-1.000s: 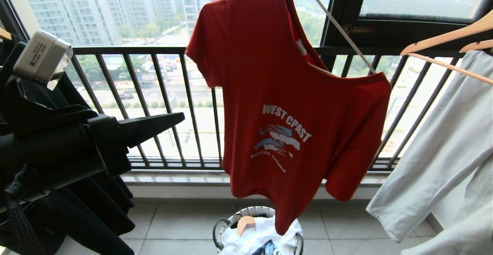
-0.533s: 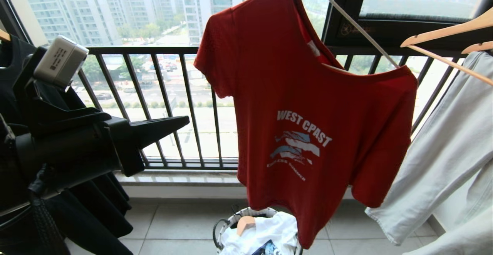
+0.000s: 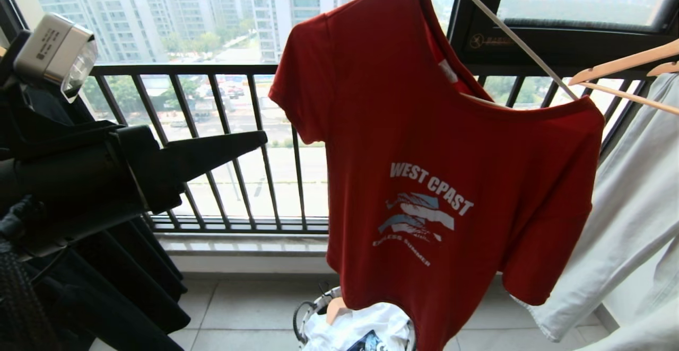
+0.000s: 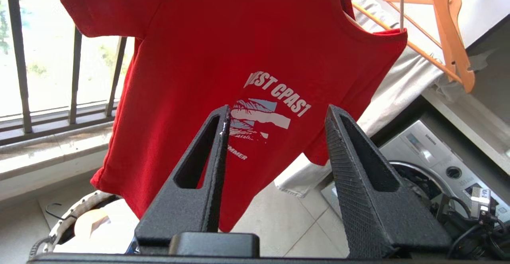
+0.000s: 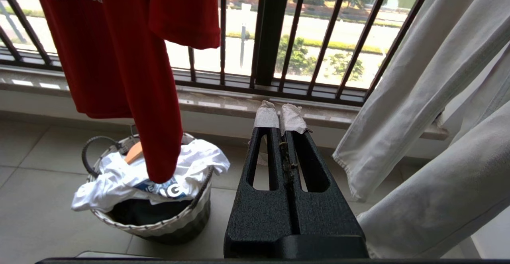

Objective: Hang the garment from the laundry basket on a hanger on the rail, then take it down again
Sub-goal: Take the clothes off the clothes rack

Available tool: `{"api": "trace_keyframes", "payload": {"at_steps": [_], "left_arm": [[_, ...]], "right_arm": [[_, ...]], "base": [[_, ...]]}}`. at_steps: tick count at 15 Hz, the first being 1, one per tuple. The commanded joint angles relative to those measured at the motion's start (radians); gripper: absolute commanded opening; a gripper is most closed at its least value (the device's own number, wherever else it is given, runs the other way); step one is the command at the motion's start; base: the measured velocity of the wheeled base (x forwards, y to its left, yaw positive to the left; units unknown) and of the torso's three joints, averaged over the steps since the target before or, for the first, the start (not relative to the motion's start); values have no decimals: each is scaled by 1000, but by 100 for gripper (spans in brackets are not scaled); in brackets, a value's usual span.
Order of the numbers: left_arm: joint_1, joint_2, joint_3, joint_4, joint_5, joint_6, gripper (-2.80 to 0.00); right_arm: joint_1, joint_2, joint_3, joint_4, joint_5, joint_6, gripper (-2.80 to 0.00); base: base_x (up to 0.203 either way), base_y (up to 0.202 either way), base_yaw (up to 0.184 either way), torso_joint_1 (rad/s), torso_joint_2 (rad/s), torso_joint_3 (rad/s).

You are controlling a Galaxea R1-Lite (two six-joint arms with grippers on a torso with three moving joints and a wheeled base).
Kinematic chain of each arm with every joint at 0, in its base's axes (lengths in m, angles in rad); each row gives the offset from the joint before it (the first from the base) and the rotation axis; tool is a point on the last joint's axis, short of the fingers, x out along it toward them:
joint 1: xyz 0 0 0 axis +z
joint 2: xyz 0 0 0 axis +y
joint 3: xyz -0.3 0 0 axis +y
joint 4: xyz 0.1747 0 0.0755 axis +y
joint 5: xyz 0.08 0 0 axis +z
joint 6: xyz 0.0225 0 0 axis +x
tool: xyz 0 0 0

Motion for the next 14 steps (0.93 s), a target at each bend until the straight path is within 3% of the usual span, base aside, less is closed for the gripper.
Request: {"api": "trace_keyframes", "payload": {"at_steps": [1, 4, 6, 11, 14], "left_arm": [[-24, 67, -47, -3, -10, -4, 0], [-92, 185, -218, 18, -7, -3, 0], [-143, 245, -343, 98, 29, 0, 0], [-318, 441, -539, 146, 292, 78, 0], [-351, 523, -648, 148, 403, 130, 0]], "right_arm": [[0, 2, 0, 0, 0, -1, -280], [0, 2, 0, 0, 0, -1, -280], [0, 2, 0, 0, 0, -1, -280], [0, 2, 0, 0, 0, -1, -280], [0, 2, 0, 0, 0, -1, -280]], "base": [[0, 0, 0, 0, 0, 0], [0, 0, 0, 0, 0, 0], [0, 0, 0, 0, 0, 0], [0, 0, 0, 0, 0, 0], [0, 0, 0, 0, 0, 0]]}}
